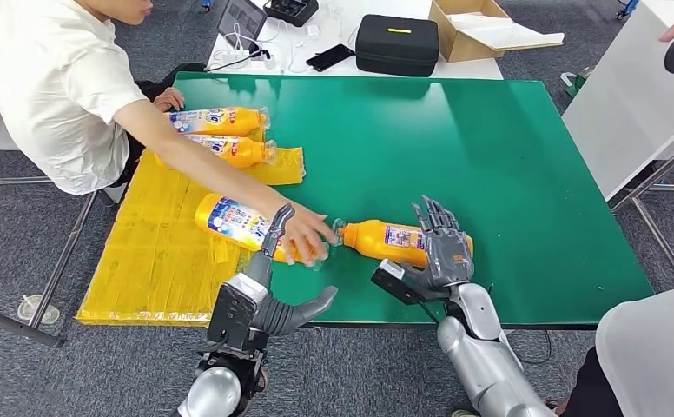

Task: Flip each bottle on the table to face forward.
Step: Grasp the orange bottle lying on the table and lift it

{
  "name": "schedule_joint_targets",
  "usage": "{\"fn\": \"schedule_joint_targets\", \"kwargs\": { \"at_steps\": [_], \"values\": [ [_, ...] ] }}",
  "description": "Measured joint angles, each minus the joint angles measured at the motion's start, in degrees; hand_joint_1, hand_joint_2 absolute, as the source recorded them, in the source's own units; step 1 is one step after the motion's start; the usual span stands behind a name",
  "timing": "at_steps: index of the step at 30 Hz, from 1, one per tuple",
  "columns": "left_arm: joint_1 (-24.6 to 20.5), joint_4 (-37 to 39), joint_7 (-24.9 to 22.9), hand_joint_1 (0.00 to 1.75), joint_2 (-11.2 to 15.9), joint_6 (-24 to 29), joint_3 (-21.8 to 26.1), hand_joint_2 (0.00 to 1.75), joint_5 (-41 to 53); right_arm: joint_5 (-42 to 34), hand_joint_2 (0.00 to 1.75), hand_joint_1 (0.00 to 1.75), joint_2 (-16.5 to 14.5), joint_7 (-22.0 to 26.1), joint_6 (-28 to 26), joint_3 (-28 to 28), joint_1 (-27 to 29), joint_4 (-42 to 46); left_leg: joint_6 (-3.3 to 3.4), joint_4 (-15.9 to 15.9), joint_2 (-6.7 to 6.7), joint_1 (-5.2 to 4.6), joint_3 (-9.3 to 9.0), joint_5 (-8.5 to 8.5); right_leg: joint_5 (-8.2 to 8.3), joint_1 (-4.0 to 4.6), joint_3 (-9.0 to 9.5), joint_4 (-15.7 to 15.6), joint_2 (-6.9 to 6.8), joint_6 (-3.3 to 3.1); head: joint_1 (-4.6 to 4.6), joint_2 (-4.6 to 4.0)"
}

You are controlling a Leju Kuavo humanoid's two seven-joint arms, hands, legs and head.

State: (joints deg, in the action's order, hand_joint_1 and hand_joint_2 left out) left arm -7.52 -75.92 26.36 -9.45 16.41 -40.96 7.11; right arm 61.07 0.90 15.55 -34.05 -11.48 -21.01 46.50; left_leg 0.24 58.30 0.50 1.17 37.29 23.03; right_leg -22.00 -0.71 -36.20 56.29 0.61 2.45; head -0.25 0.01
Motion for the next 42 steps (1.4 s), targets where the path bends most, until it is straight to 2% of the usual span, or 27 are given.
{"fn": "schedule_joint_targets", "kwargs": {
  "at_steps": [8, 13, 19, 24, 28, 35, 42],
  "values": [
    [-0.24, 0.03, 0.01, 0.0, -0.31, 0.23, -0.02, 1.75, -0.52, -0.39, 1.75, 0.0, 0.11, -1.56, 2.33, -1.85, -3.16, -7.89, 0.01, 0.0, 0.0, 0.0, 0.01, 0.0, 0.0, 0.0, 0.0, 0.0, 0.0, 0.01, 0.0, -0.01],
    [-0.67, 0.05, -0.21, 0.0, -0.42, -0.2, -0.14, 1.75, -0.69, 1.4, 1.75, 0.0, 0.13, -4.79, 3.43, -3.07, -5.02, -11.41, 0.01, 0.0, -0.01, 0.0, -0.03, 0.01, 0.0, 0.0, 0.01, 0.0, 0.01, 0.0, 0.01, 0.0],
    [-0.76, 0.05, -1.23, 0.0, -0.45, -0.32, -0.15, 1.75, -0.69, 3.39, 1.75, 0.0, 0.05, -10.43, 6.79, -4.3, -6.96, -13.58, 0.01, 0.0, -0.02, 0.0, -0.21, 0.0, 0.03, 0.0, 0.15, -0.01, 0.02, 0.0, 0.0, -0.01],
    [-0.7, 0.03, -2.94, 0.0, -0.56, -0.39, -0.13, 1.75, -0.04, 7.95, 1.75, 0.0, -0.38, -20.13, 10.25, -6.12, -8.25, -13.78, 0.03, 0.0, -0.03, 0.0, -0.48, 0.01, 0.02, 0.0, 0.4, -0.03, 0.01, -0.01, 0.0, 0.0],
    [-0.56, 0.02, -3.51, 0.0, -0.84, -0.55, -0.07, 1.75, 0.63, 11.25, 1.75, 0.0, -0.69, -24.76, 11.34, -7.13, -8.65, -13.38, 0.06, 0.0, 0.0, 0.0, -0.54, -0.04, 0.04, 0.0, 0.49, -0.03, 0.0, 0.03, 0.0, -0.01],
    [-0.22, -0.11, -4.13, 0.0, -0.91, -1.53, 0.17, 1.75, 0.35, 12.8, 1.75, 0.0, -0.72, -25.98, 11.88, -7.62, -8.37, -12.02, 0.07, 0.0, 0.0, -0.02, -0.54, -0.09, 0.09, -0.03, 0.51, -0.03, 0.01, 0.09, -0.01, -0.01],
    [0.54, -0.97, -6.12, 0.0, -0.89, -5.58, 0.45, 1.75, -3.35, 12.26, 1.75, 0.0, -0.6, -25.77, 13.55, -7.57, -7.22, -9.63, 0.07, 0.0, -0.01, -0.03, -0.52, -0.08, 0.08, -0.02, 0.48, -0.02, 0.0, 0.08, -0.01, -0.01]
  ]
}}
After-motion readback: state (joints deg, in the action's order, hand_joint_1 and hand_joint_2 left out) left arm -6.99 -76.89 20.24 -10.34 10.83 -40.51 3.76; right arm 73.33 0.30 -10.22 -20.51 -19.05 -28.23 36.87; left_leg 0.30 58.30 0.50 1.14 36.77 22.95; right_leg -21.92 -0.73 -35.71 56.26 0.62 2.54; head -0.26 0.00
